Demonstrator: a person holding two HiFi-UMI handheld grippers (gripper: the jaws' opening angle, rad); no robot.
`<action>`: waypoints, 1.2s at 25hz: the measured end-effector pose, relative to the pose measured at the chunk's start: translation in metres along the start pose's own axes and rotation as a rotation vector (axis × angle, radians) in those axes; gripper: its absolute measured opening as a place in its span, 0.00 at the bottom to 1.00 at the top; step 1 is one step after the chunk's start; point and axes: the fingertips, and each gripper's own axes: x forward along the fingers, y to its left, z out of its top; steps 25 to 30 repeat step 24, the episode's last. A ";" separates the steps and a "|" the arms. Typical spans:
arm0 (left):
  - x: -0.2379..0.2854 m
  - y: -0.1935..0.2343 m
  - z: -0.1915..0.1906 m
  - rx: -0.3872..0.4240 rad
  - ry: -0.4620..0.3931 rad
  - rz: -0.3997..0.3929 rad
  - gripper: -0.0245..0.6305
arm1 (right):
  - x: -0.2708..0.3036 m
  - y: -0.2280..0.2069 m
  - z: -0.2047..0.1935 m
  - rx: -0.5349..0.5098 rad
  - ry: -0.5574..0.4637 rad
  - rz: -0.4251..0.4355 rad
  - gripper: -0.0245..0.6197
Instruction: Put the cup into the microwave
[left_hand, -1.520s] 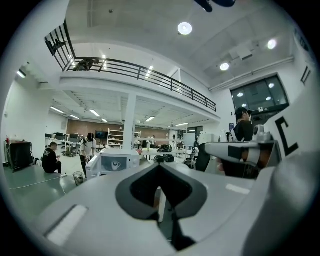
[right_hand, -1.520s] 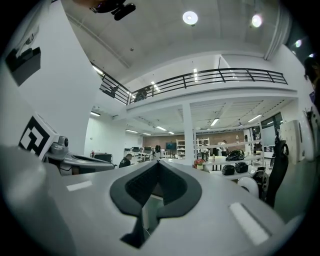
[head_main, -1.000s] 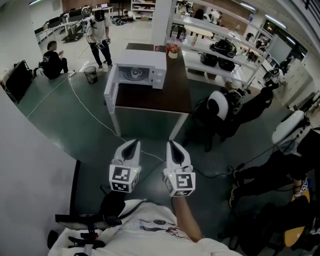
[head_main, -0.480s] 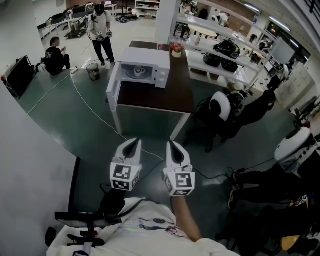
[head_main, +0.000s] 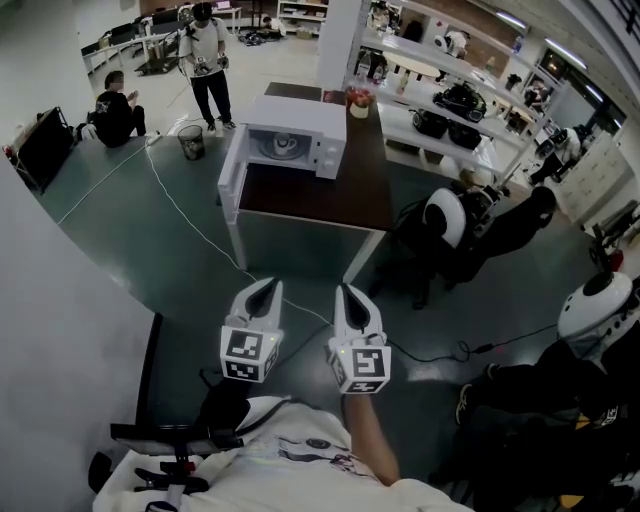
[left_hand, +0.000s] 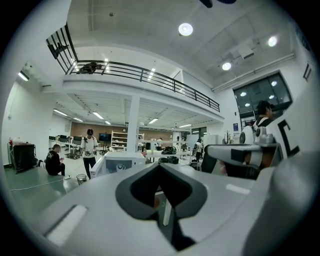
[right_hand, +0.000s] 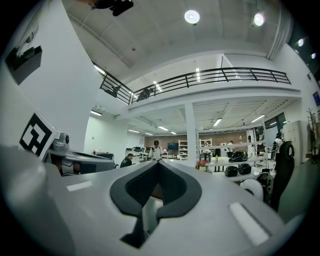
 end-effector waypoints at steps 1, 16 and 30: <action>0.000 0.001 0.000 0.000 -0.001 -0.001 0.04 | 0.001 0.000 -0.001 -0.002 0.002 0.000 0.04; -0.001 0.008 -0.003 -0.012 0.000 0.004 0.04 | 0.004 0.005 -0.004 -0.003 0.009 0.004 0.04; 0.001 0.004 0.000 -0.010 0.002 -0.011 0.04 | 0.004 0.003 -0.003 -0.005 0.014 0.005 0.04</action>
